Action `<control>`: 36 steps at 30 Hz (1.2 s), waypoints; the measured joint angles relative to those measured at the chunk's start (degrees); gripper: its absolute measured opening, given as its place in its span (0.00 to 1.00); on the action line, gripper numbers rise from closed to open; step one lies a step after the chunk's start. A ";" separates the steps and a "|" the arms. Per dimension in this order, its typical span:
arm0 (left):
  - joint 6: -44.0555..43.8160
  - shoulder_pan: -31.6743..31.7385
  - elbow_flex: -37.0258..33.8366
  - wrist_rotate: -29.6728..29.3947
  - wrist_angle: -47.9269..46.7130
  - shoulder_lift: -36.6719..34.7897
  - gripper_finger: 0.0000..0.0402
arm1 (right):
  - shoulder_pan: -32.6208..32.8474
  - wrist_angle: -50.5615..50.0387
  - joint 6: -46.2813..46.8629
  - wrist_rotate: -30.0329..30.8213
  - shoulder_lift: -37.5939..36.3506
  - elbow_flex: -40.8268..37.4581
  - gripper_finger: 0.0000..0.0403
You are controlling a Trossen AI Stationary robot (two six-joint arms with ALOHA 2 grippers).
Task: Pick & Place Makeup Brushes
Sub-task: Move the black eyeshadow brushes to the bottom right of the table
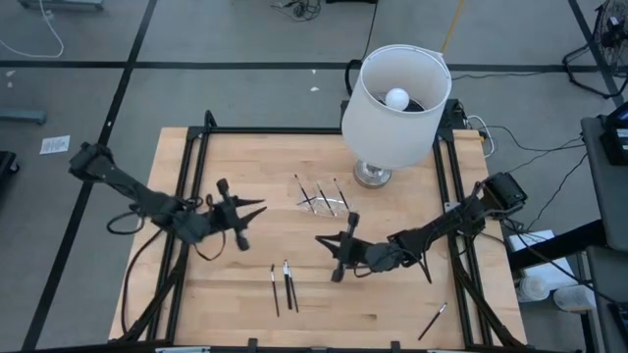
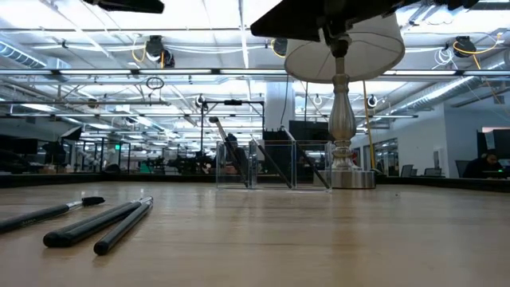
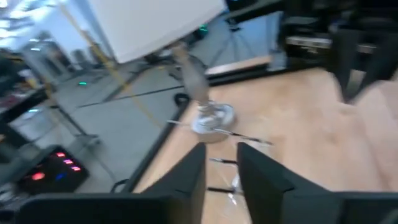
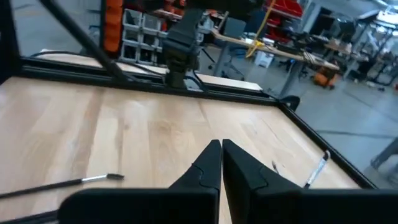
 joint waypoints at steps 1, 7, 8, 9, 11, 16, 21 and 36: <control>0.03 0.00 -0.55 1.20 -0.76 -0.91 0.15 | -0.12 -0.15 0.54 0.04 0.00 0.00 0.00; 1.14 0.00 -7.44 5.28 -2.20 -6.01 0.03 | -1.75 -2.77 9.21 -8.69 0.02 -0.45 0.00; 1.17 0.00 -7.84 5.34 -2.19 -6.82 0.02 | -2.03 -2.72 10.49 -9.09 0.02 -0.70 0.00; 1.15 0.00 -8.01 5.38 -2.08 -7.75 0.01 | -2.26 -2.54 11.73 -9.21 0.02 -0.96 0.00; 1.16 -0.23 -8.09 6.40 -2.27 -9.49 0.01 | -2.53 -2.34 13.76 -9.77 0.02 -1.88 0.00; 0.23 -1.71 -8.11 9.37 -8.09 -12.09 0.01 | -2.57 -2.32 20.35 -12.59 0.02 -5.26 0.00; -0.98 -3.56 -8.14 9.50 -8.82 -13.39 0.03 | -1.21 -1.48 31.82 -13.59 0.67 -4.88 0.00; -0.17 -4.35 -8.14 4.81 -5.33 -13.83 0.06 | 5.79 -21.05 31.80 -16.35 27.92 29.98 0.00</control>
